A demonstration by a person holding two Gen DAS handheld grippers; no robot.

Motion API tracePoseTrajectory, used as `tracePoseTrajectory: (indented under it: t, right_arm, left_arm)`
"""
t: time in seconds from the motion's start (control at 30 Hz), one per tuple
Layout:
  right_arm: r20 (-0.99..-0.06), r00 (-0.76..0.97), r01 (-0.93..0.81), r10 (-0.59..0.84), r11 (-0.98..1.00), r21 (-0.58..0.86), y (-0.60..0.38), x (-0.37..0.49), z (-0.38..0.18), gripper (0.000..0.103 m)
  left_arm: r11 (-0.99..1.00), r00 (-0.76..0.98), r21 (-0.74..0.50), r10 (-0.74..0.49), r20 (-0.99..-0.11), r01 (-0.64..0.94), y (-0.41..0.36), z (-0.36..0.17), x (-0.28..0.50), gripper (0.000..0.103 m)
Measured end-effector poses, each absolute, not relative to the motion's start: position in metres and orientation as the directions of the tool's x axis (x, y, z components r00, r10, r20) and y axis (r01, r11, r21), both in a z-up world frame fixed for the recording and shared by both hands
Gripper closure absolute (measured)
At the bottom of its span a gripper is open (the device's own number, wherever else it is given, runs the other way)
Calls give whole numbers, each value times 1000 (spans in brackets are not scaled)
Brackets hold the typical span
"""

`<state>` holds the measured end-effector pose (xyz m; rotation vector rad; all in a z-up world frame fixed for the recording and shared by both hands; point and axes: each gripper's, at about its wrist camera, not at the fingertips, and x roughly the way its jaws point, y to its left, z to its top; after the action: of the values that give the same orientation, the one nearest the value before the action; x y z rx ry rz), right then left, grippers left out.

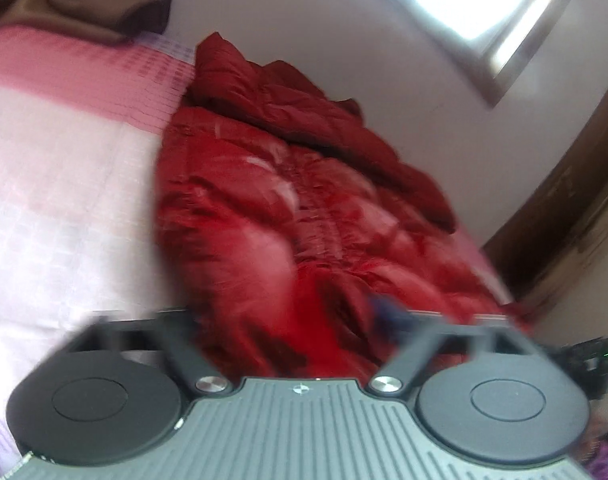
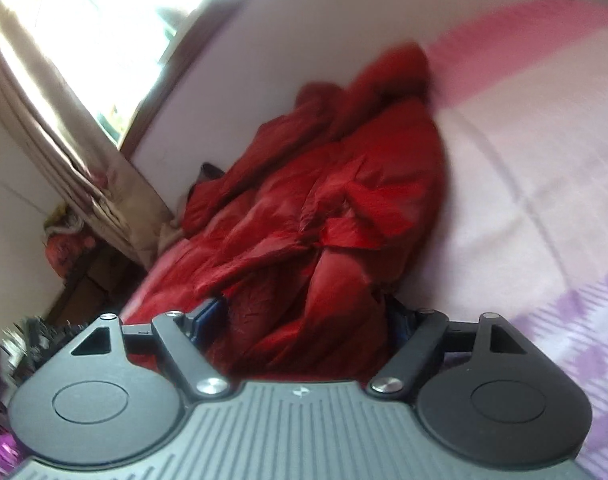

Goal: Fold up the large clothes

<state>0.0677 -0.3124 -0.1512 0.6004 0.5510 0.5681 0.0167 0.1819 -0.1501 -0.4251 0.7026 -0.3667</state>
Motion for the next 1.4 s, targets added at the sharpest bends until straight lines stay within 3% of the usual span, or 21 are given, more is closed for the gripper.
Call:
tracePoseTrajectory:
  t: [0.03,0.1,0.23,0.9,1.1,1.4]
  right_arm:
    - [-307,716,-323,627,688,650,-311,71,-153,47]
    - [-315,718,-283,621,674,682,-313,78,-160,74]
    - [-272,730,-294,628,646,704,-315,69,-161,85]
    - [-128,706,-282,696,443,851,-339,-10,-168,86]
    - [-82,713,-313,696,420,852,-344,-4,-152,86]
    - [5,714,-412,700,415,811,-349,28,-106,86]
  left_arm:
    - [849,703,-503,-458,-544,164,183,-152,18,64]
    - [820,710,-558,-467,-527,125,190,-154,15,71]
    - [836,740,-537,-431,-517,112,189,-142,2,80]
    - [830,739,-549,-430,-518,98,193,-121,-75,82]
    - [799,776,-592,-438,-454,105,193,-103,-74,82]
    - [752,865,-642,-415,-283,151,187,-53,-44,82]
